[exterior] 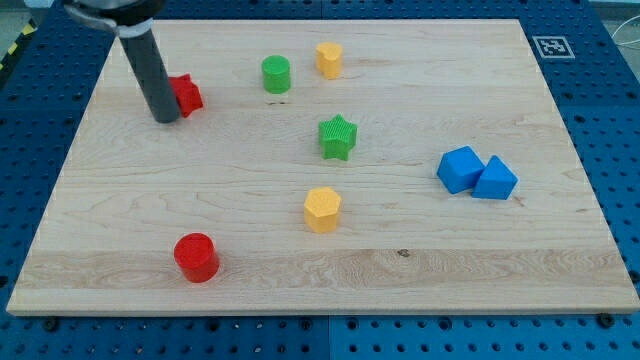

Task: Slide red circle to the red star

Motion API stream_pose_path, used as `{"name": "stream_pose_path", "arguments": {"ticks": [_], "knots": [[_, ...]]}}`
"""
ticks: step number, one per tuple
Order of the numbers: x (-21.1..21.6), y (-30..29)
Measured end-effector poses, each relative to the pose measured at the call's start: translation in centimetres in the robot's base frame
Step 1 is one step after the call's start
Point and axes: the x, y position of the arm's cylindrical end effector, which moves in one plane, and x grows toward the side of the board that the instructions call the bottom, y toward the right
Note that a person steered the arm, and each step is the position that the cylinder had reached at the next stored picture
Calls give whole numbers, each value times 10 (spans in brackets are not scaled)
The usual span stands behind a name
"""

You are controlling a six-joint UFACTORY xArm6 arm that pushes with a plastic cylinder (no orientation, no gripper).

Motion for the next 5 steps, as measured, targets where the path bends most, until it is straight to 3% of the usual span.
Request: {"name": "stream_pose_path", "arguments": {"ticks": [1, 5], "knots": [[-1, 0], [246, 50]]}}
